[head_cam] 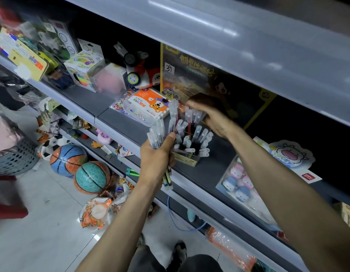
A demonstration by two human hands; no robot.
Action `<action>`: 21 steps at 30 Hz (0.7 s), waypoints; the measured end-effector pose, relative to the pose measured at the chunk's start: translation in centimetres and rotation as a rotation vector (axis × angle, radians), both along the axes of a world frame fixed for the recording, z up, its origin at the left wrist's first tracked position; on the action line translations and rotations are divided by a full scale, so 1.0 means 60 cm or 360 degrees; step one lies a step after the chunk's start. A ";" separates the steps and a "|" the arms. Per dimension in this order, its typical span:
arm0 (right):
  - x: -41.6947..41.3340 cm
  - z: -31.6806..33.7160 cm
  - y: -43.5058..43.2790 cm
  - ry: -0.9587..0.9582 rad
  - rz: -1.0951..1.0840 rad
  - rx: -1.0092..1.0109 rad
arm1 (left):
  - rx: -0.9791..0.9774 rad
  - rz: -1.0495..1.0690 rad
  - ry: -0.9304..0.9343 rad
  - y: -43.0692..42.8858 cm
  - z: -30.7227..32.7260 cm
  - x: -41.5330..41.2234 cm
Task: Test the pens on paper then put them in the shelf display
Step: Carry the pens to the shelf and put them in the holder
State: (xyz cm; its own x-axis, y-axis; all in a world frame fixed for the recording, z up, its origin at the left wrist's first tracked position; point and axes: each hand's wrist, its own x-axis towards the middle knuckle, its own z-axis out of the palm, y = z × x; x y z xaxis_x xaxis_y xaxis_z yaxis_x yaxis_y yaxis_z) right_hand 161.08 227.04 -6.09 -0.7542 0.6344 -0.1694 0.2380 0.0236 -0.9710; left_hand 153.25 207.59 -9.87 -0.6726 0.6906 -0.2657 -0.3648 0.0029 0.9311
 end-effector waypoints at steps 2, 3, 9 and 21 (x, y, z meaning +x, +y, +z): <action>0.000 0.005 -0.004 0.0111 -0.0154 -0.0029 | -0.0011 0.0002 -0.0007 -0.003 0.002 0.002; 0.000 0.007 -0.005 0.0122 -0.0183 -0.0005 | -0.0019 0.0006 -0.0006 -0.004 0.004 0.002; 0.024 0.012 -0.009 -0.0102 -0.0479 0.0213 | -0.0046 -0.0011 0.0017 -0.010 0.021 -0.005; 0.171 0.071 -0.189 0.0042 -0.0582 0.0299 | 0.0006 -0.0286 -0.0198 0.005 0.093 0.043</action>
